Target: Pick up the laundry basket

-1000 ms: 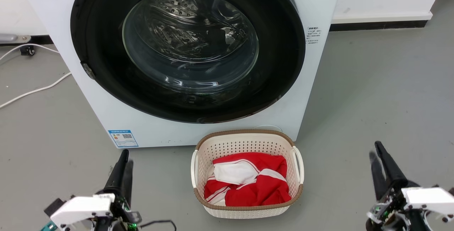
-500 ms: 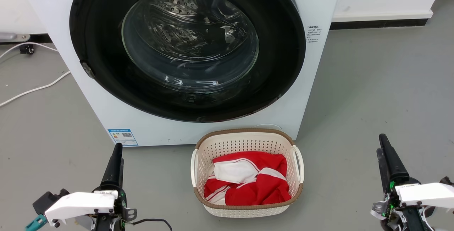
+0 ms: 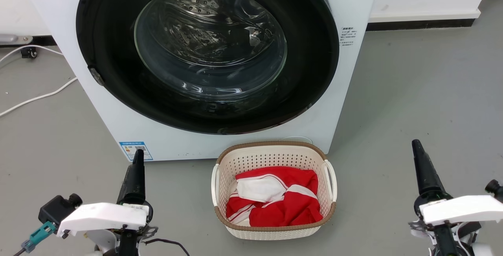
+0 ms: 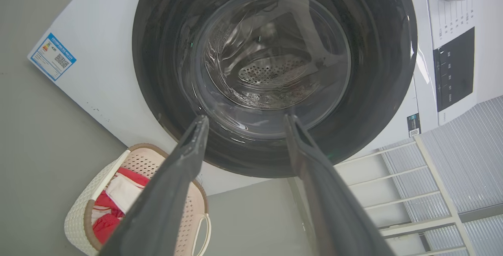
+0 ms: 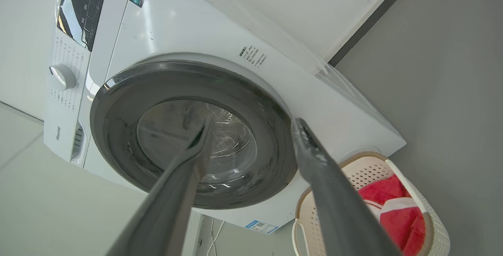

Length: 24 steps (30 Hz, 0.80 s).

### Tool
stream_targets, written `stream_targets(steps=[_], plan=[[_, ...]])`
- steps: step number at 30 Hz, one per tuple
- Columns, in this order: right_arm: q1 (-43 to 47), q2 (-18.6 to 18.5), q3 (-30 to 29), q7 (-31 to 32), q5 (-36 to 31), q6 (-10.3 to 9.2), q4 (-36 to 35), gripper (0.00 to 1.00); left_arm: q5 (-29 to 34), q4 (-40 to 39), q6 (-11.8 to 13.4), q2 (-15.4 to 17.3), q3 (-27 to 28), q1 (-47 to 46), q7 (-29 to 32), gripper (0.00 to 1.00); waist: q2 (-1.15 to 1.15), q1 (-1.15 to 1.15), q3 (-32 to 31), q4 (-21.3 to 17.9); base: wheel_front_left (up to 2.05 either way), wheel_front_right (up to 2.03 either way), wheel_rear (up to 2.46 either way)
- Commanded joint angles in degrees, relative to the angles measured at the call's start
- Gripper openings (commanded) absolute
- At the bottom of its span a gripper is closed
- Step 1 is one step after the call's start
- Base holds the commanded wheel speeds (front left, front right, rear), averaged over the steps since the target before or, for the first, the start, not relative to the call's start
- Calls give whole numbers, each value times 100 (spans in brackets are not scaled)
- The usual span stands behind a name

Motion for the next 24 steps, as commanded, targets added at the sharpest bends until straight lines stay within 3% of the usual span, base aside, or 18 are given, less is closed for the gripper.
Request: stream_targets(steps=[1, 24], plan=[[-6, -15, 34, -53, -248, 1, -143, 100, 203, -140, 21, 21, -27, -85, -56, 100, 0, 0, 2, 1, 0, 0, 0], [136, -21, 207, -504, -2331, 1, -438, 100, 2115, -467, 127, 25, -234, 43, -506, 100, 0, 0, 42, 1, 0, 0, 0]])
